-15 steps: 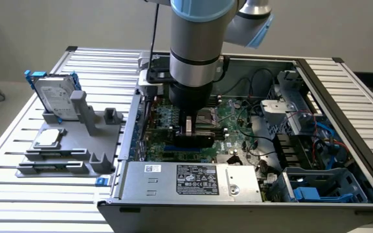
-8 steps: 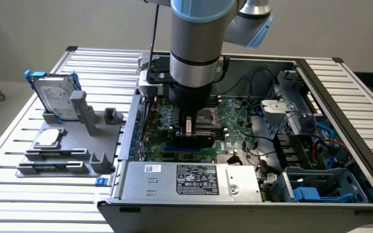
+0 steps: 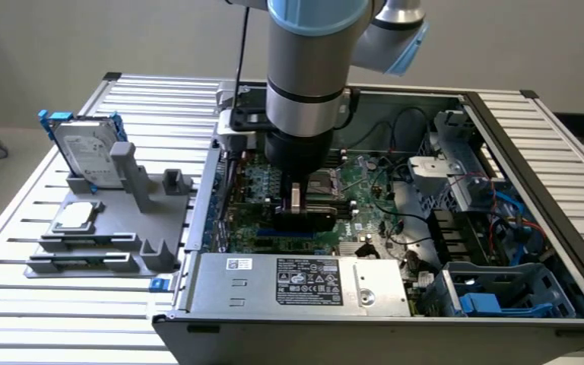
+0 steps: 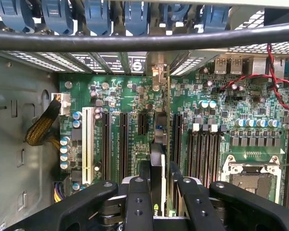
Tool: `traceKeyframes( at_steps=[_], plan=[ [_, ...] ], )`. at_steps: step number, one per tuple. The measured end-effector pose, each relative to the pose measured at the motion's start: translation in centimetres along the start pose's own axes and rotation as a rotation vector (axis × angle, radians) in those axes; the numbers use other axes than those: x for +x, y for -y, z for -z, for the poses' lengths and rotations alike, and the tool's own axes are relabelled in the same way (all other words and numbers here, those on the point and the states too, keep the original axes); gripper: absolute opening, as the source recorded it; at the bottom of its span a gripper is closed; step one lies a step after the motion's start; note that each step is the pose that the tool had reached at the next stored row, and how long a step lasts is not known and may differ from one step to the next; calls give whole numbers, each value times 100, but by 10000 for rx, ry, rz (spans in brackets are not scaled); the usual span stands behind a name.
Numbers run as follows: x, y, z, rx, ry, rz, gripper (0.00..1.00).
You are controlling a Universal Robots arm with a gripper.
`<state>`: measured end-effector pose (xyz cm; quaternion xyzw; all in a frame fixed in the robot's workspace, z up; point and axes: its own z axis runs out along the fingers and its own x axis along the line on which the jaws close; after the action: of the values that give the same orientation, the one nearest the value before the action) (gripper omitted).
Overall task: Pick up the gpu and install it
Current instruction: 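Insert the gpu into the slot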
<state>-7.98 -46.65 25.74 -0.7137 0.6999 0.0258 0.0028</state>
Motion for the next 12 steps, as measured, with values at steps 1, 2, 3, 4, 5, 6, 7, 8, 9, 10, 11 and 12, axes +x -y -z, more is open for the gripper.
traceKeyframes(
  at_steps=[1,2,3,4,5,6,7,8,9,10,11,12],
  plan=[
    [0,5,1,-6,-2,-6,26],
    [0,10,2,-10,-2,-11,26],
    [0,13,2,-13,-2,-22,26],
    [0,14,2,-18,-2,-40,26],
    [0,14,2,-22,-1,-72,26],
    [0,14,2,-26,1,-112,26],
    [0,14,2,-33,3,-158,26],
    [0,15,2,-40,5,-207,26],
    [0,15,3,-48,4,-251,26],
    [0,15,3,-54,6,-283,26],
    [0,15,2,-58,8,-309,26],
    [0,14,2,-62,9,-331,26]
  ],
)
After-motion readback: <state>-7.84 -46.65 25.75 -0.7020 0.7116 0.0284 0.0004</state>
